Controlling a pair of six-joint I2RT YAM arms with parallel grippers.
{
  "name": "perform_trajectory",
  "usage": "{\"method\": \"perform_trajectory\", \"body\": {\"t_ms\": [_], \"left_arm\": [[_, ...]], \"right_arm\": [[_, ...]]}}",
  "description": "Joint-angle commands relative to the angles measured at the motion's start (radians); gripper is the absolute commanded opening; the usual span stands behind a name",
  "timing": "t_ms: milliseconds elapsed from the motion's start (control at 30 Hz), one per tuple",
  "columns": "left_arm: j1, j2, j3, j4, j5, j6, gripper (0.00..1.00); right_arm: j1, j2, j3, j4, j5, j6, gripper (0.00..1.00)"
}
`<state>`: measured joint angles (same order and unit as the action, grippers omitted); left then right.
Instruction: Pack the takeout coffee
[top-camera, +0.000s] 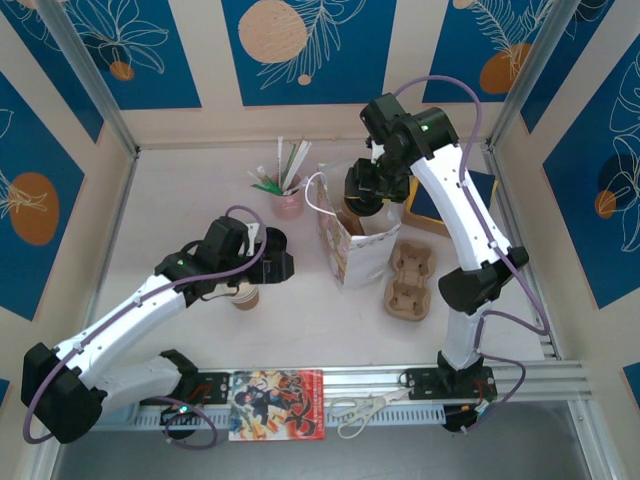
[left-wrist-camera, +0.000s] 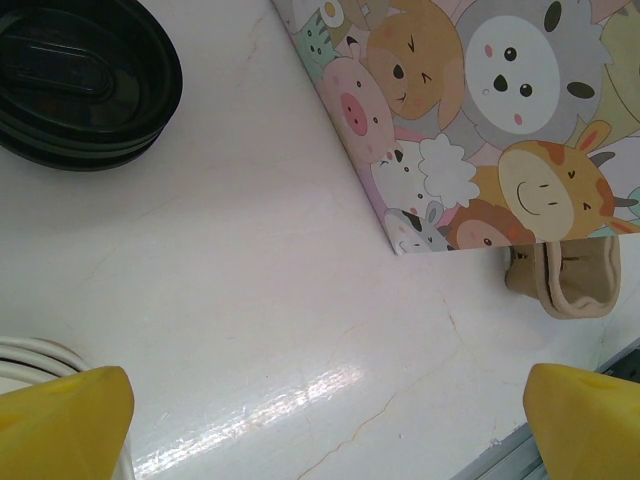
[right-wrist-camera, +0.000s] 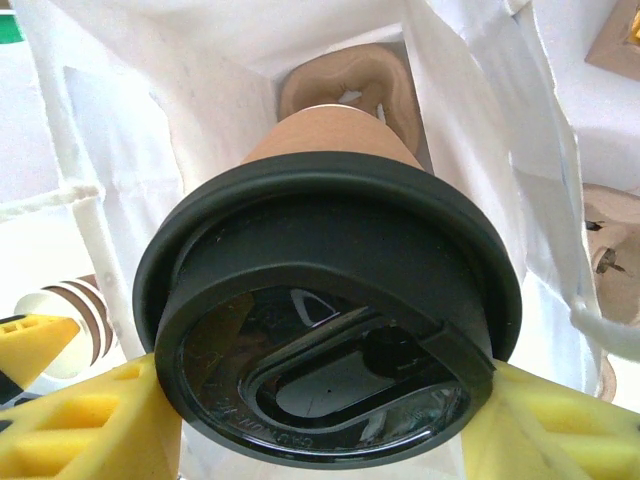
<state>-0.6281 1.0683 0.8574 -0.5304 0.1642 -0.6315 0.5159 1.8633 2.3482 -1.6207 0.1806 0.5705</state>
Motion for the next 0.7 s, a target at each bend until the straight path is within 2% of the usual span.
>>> {"method": "perform_trajectory", "body": {"t_ms": [0, 433, 667], "left_arm": [[0.010, -0.001, 0.014, 0.020, 0.006, -0.007, 1.00], [0.010, 0.044, 0.069, 0.016, -0.012, 0.012, 1.00], [0.011, 0.060, 0.103, -0.004, -0.040, 0.024, 1.00]], "right_arm": [[0.015, -0.070, 0.022, -0.151, 0.000, 0.008, 0.64], [0.080, -0.249, -0.031, -0.151, 0.042, 0.021, 0.64], [0.177, -0.329, -0.071, -0.144, 0.037, 0.033, 0.63]]}}
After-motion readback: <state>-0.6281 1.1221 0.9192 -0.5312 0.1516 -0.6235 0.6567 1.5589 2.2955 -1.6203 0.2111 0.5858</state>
